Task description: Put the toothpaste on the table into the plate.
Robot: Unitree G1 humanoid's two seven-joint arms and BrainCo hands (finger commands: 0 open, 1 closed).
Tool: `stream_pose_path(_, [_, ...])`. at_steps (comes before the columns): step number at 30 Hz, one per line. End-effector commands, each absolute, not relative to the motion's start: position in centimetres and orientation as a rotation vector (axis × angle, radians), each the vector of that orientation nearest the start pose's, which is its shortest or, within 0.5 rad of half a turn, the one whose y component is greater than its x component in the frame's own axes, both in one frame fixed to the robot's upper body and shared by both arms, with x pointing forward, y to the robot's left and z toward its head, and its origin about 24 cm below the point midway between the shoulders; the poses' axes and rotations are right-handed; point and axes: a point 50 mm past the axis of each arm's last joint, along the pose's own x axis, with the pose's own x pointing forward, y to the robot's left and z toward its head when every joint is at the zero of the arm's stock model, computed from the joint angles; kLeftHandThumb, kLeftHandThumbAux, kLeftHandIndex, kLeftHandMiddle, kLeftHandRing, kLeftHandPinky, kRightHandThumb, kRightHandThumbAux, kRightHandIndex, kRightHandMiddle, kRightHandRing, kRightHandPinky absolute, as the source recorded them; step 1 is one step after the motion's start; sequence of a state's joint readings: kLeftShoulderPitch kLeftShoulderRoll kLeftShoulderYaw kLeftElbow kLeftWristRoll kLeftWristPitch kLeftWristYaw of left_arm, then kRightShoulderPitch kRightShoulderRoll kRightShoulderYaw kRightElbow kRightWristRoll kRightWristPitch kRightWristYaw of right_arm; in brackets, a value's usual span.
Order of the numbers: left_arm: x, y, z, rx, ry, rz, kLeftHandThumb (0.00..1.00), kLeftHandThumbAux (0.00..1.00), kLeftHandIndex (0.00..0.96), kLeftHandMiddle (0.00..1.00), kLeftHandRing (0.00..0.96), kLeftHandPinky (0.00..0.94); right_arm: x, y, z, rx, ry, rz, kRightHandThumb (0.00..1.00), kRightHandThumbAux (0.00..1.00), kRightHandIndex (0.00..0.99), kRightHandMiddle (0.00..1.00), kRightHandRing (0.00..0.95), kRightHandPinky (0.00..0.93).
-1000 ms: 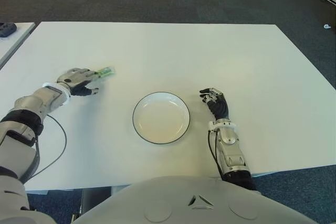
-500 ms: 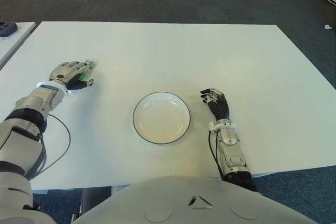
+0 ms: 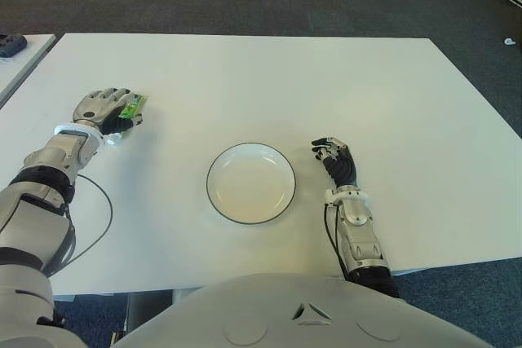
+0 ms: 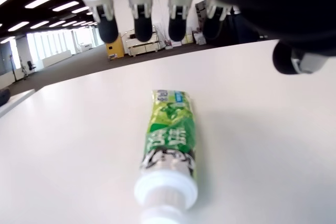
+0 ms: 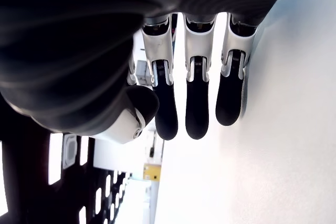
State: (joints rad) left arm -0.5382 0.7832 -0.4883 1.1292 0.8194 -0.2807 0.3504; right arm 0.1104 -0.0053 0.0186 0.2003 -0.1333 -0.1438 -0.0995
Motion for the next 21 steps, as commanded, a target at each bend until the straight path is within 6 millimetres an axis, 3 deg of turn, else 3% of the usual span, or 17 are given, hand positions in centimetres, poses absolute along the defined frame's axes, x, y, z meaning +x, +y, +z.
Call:
stream_pose_path(1, [29.8, 33.22, 2.92, 1.703, 0.25, -0.106, 0.517, 0.141, 0.0, 0.0, 0.0, 0.0, 22.07, -15.56, -1.83, -0.136, 0.179, -0.078, 0.71, 0.732, 0.418, 0.404, 0.393, 0.414])
stream_pose_path(14, [29.79, 33.42, 2.9, 1.637, 0.239, -0.007, 0.508, 0.153, 0.0, 0.0, 0.0, 0.0, 22.11, -15.5, -1.8, -0.137, 0.182, -0.077, 0.709, 0.733, 0.417, 0.4, 0.389, 0.403])
stream_pose_path(21, [29.68, 33.73, 2.35, 1.558, 0.33, 0.074, 0.508, 0.156, 0.0, 0.0, 0.0, 0.0, 22.15, -15.45, -1.84, -0.136, 0.181, -0.073, 0.709, 0.733, 0.417, 0.401, 0.389, 0.407])
